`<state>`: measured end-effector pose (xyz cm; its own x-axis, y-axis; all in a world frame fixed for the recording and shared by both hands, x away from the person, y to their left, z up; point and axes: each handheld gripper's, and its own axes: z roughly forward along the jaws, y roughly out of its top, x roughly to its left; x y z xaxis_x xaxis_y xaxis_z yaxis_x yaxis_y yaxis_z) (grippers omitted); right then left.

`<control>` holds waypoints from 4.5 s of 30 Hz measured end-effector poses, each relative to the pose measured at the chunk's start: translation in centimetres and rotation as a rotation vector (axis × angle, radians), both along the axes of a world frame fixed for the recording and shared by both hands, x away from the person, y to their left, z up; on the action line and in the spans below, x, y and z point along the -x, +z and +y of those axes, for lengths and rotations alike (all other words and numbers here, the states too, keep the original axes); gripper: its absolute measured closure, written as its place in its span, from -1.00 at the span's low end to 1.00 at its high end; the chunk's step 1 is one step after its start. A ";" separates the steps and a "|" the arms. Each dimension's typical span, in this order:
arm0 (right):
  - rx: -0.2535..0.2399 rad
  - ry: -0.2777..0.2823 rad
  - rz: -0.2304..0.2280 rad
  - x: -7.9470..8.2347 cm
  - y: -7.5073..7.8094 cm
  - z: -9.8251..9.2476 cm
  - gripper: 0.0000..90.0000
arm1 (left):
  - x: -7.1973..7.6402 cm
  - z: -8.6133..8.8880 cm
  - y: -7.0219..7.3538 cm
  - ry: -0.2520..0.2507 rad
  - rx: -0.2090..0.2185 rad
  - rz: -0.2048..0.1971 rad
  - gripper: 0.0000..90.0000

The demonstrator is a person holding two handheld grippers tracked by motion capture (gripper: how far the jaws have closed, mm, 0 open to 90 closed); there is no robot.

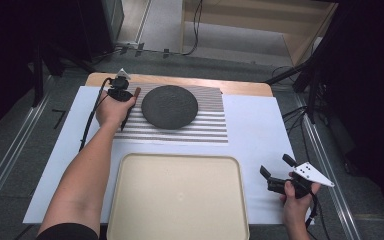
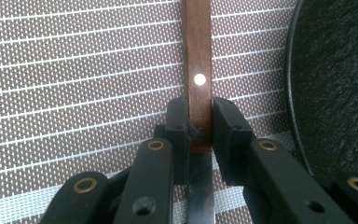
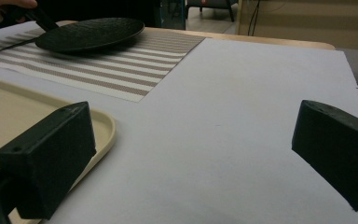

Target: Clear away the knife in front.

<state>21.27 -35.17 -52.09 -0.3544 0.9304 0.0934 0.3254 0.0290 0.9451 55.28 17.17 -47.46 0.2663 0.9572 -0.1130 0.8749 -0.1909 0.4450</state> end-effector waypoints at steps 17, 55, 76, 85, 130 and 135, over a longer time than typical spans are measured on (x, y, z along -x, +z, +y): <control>-0.009 0.000 0.001 0.0 0.0 -0.1 -1.00 | 0.2 0.5 0.9 -0.020 0.017 -0.012 0.72; -0.018 0.001 -0.003 0.1 0.0 -0.3 -1.00 | 5.8 0.1 3.7 -0.165 0.047 -0.091 0.72; -0.019 0.004 -0.001 0.1 0.0 -0.2 -1.00 | 10.6 -1.1 5.7 -0.270 0.078 -0.140 0.72; -0.016 0.002 0.000 0.1 0.0 -0.2 -1.00 | 13.7 -0.9 6.0 -0.303 0.095 -0.162 0.72; -0.003 0.005 0.004 0.1 0.0 0.0 -1.00 | 27.3 -1.7 3.7 -0.424 0.221 -0.166 0.72; 0.003 0.005 0.000 0.1 0.0 0.0 -1.00 | 28.5 -1.3 2.7 -0.417 0.250 -0.145 0.72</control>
<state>21.21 -35.19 -52.06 -0.3593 0.9288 0.0903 0.3252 0.0339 0.9450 26.80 15.89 -44.76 0.6501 0.7144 -0.2588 0.6730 -0.3832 0.6327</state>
